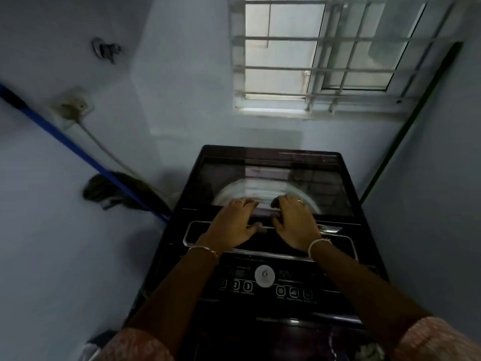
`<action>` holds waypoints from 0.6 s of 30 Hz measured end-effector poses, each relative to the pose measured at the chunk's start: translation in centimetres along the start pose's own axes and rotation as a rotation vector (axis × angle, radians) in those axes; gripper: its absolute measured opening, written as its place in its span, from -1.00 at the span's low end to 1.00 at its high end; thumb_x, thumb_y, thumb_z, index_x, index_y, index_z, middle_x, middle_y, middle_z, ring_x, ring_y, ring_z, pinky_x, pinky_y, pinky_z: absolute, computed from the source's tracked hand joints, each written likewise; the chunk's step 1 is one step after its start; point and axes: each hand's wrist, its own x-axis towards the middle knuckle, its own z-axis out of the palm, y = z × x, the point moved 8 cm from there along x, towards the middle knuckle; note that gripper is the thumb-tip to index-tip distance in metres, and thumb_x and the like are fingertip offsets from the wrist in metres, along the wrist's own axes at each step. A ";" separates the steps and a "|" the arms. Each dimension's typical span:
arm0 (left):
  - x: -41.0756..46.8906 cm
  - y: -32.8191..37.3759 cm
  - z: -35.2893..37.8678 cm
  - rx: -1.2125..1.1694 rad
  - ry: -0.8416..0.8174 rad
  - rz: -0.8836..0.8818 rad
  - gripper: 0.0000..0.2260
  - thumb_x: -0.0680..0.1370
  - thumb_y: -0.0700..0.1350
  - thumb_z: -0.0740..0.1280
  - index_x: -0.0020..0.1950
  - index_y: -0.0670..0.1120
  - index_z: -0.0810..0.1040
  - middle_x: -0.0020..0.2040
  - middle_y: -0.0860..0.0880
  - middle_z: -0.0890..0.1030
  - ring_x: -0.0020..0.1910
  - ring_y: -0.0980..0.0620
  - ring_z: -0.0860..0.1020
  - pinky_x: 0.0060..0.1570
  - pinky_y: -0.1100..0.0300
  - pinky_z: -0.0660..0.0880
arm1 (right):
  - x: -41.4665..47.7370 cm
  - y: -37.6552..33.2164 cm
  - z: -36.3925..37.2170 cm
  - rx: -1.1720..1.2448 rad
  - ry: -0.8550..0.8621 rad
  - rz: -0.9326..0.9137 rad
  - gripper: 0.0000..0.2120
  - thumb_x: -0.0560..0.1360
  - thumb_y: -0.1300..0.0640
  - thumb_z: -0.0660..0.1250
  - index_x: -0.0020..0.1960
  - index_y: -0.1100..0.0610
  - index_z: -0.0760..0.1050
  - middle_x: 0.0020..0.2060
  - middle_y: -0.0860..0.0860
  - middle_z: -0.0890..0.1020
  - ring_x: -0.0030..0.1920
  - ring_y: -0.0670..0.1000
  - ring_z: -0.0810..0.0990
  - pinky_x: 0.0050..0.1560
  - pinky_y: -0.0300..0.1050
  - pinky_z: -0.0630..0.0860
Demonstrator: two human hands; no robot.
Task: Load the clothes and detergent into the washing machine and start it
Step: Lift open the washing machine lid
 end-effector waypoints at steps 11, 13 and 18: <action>-4.8 -1.7 4.7 0.070 -0.040 -0.111 -0.27 0.48 0.39 0.11 0.52 -0.03 0.21 0.54 -0.03 0.21 0.53 -0.01 0.11 0.51 0.00 0.05 | -1.9 0.8 2.8 -0.032 -0.145 0.036 -0.77 0.58 0.01 0.16 0.07 0.14 0.46 0.05 0.10 0.56 0.10 0.14 0.52 0.07 -0.01 0.44; -5.2 -1.5 5.1 0.099 -0.061 -0.103 -0.17 0.42 0.46 0.04 0.54 -0.03 0.16 0.56 -0.03 0.14 0.55 -0.02 0.04 0.53 0.00 -0.03 | -2.0 1.0 3.5 -0.041 -0.183 0.074 -0.72 0.61 -0.02 0.10 0.10 0.14 0.46 0.06 0.12 0.58 0.11 0.16 0.54 0.05 0.00 0.44; -5.4 -1.0 4.8 0.155 -0.049 -0.079 -0.21 0.44 0.43 -0.01 0.54 -0.02 0.15 0.58 -0.02 0.08 0.56 -0.01 -0.01 0.53 0.00 -0.07 | -1.3 1.1 3.8 -0.010 -0.237 0.164 -0.64 0.62 -0.07 0.06 0.03 0.15 0.52 0.04 0.16 0.63 0.08 0.20 0.58 0.04 0.01 0.45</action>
